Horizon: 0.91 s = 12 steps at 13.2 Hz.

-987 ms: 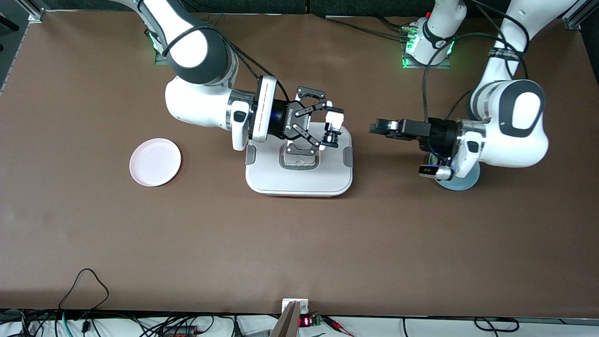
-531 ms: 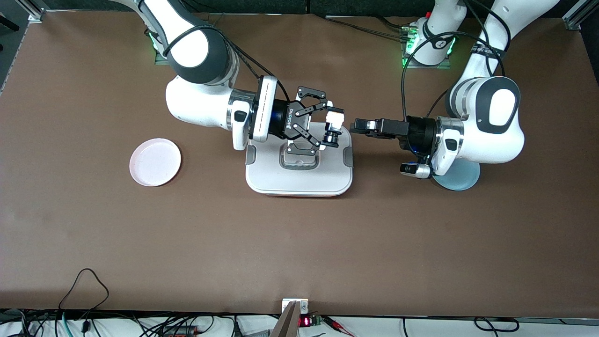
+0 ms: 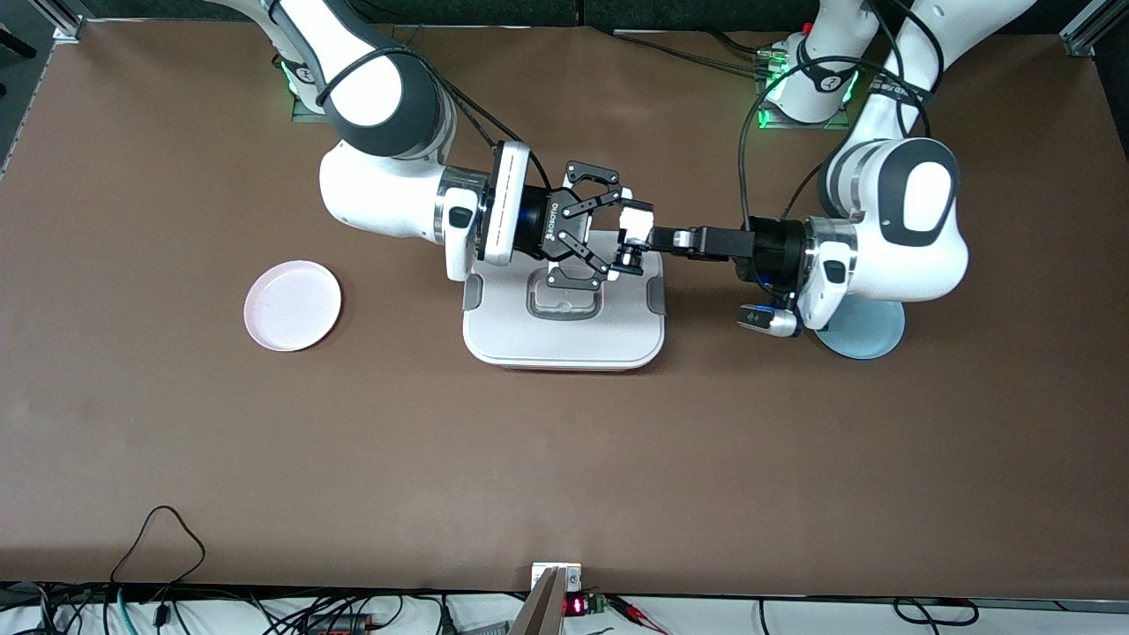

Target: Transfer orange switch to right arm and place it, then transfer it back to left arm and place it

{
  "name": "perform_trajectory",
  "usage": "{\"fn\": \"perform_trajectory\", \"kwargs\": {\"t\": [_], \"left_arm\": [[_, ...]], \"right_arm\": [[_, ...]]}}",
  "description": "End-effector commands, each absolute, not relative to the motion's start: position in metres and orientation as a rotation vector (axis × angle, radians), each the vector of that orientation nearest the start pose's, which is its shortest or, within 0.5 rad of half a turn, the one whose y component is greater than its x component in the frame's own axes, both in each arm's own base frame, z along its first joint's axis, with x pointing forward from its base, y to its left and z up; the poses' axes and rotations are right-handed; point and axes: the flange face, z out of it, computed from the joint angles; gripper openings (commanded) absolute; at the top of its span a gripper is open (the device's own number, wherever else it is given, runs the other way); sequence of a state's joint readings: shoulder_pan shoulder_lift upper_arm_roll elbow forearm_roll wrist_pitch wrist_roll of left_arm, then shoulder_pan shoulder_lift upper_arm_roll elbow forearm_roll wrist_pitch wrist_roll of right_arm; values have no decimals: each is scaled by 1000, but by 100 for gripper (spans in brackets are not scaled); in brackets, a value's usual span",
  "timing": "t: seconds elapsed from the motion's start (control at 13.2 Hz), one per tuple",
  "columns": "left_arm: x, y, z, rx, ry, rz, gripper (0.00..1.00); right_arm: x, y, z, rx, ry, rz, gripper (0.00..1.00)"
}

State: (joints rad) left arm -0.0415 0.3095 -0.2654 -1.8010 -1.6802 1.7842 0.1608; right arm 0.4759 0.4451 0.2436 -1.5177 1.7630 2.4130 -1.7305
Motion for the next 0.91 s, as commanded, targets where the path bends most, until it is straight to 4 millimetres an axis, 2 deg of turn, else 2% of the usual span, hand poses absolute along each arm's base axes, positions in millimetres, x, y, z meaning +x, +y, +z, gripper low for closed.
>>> {"fn": "perform_trajectory", "kwargs": {"t": [0.0,0.53,0.83], "left_arm": [[592,-270,456,1477,280,-365,97],[586,-263,458,1474,244,-410,84],[581,-262,453,1535,184,-427,74]], "right_arm": [[563,463,472,-1504,-919,-1070,30],[563,463,470,-1506,-922,-1069,30],[562,464,469,-1507,-919,-1065,30]]}}
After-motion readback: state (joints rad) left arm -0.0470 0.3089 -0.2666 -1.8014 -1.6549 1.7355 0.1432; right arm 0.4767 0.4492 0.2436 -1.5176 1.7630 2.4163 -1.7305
